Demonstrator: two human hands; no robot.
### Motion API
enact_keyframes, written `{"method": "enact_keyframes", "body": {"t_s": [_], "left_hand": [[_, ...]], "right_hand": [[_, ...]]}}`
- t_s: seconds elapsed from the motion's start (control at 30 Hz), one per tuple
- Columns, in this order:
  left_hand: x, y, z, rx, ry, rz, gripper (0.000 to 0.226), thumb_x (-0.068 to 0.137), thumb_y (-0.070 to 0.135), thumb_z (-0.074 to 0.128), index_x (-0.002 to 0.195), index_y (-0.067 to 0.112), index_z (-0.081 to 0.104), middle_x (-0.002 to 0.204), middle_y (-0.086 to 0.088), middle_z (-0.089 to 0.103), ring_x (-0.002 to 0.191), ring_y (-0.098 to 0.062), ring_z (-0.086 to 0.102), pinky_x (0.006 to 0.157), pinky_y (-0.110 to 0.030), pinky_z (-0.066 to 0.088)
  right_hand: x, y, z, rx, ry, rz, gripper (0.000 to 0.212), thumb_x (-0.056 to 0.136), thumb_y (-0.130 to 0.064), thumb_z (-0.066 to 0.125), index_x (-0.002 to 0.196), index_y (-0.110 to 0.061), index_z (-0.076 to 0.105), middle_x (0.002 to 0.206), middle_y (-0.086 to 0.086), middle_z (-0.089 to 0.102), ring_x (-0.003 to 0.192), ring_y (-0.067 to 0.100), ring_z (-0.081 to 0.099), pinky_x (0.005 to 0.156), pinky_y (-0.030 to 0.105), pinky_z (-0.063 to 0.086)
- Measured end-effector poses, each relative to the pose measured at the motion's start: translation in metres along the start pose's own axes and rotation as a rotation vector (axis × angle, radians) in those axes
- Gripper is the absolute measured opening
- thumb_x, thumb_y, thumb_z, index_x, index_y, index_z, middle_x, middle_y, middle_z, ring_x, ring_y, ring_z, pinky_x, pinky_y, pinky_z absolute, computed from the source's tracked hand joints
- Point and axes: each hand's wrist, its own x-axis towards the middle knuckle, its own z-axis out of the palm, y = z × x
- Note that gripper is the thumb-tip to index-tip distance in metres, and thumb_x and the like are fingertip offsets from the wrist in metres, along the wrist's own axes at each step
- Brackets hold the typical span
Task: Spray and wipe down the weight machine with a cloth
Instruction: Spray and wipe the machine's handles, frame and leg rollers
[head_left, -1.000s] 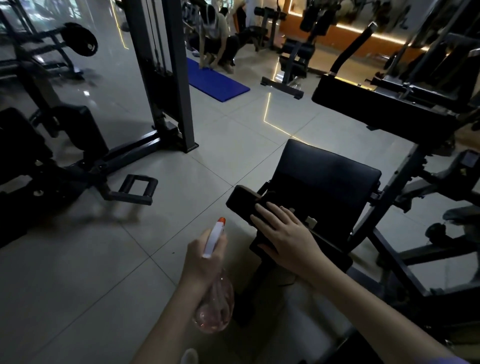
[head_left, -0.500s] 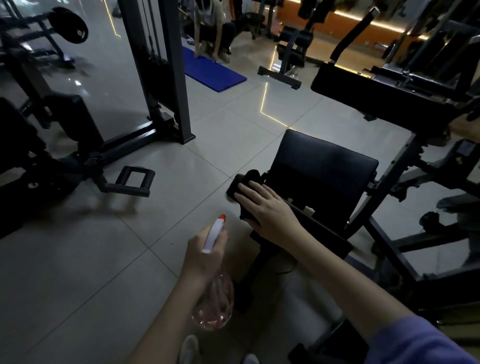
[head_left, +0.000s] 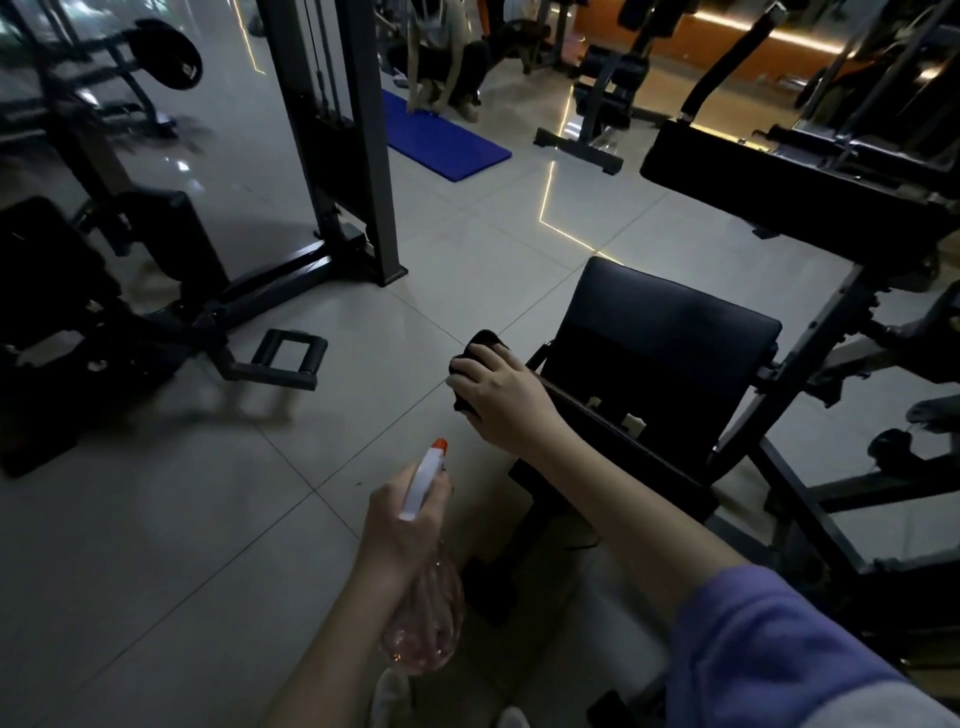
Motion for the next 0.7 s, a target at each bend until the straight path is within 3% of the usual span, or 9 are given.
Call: {"method": "enact_keyframes", "body": {"t_s": [0.13, 0.23, 0.43, 0.63, 0.7], "left_hand": [[-0.002, 0.007, 0.005, -0.009, -0.029, 0.000, 0.015, 0.096, 0.025, 0.051, 0.084, 0.021, 0.060, 0.082, -0.020, 0.066, 0.078, -0.031, 0.064, 0.072, -0.049, 0.053], [-0.001, 0.013, 0.008, -0.032, -0.026, 0.014, 0.041, 0.088, 0.039, 0.048, 0.086, 0.001, 0.062, 0.081, -0.023, 0.065, 0.077, -0.034, 0.063, 0.071, -0.052, 0.052], [-0.006, 0.021, 0.018, -0.061, -0.052, 0.036, 0.048, 0.084, 0.041, 0.046, 0.088, -0.005, 0.059, 0.081, -0.027, 0.063, 0.077, -0.040, 0.061, 0.066, -0.053, 0.051], [-0.014, 0.022, 0.030, -0.068, -0.101, 0.049, 0.026, 0.095, 0.032, 0.052, 0.083, 0.010, 0.060, 0.084, -0.028, 0.064, 0.074, -0.037, 0.063, 0.068, -0.053, 0.052], [-0.017, 0.022, 0.033, -0.061, -0.131, 0.066, 0.027, 0.097, 0.025, 0.052, 0.088, 0.001, 0.063, 0.084, -0.026, 0.065, 0.077, -0.038, 0.064, 0.069, -0.052, 0.052]], "right_hand": [[-0.025, 0.002, -0.004, 0.014, 0.061, -0.013, 0.036, 0.067, -0.019, 0.080, 0.101, -0.015, 0.069, 0.117, 0.005, 0.064, 0.115, 0.032, 0.057, 0.100, 0.045, 0.042], [-0.059, 0.000, -0.007, -0.002, 0.063, 0.039, 0.046, 0.065, -0.021, 0.083, 0.108, -0.018, 0.067, 0.124, 0.004, 0.061, 0.120, 0.031, 0.055, 0.100, 0.047, 0.044], [-0.116, 0.002, -0.017, -0.091, 0.105, 0.094, 0.050, 0.066, -0.020, 0.080, 0.114, -0.019, 0.066, 0.128, 0.003, 0.059, 0.122, 0.030, 0.053, 0.103, 0.046, 0.040], [-0.151, -0.003, -0.027, -0.129, 0.118, 0.191, 0.053, 0.066, -0.021, 0.079, 0.117, -0.019, 0.065, 0.131, 0.003, 0.057, 0.125, 0.029, 0.051, 0.106, 0.044, 0.035], [-0.161, -0.003, -0.028, -0.129, 0.126, 0.224, 0.052, 0.066, -0.021, 0.079, 0.117, -0.018, 0.065, 0.131, 0.004, 0.057, 0.125, 0.030, 0.050, 0.106, 0.045, 0.036]]}}
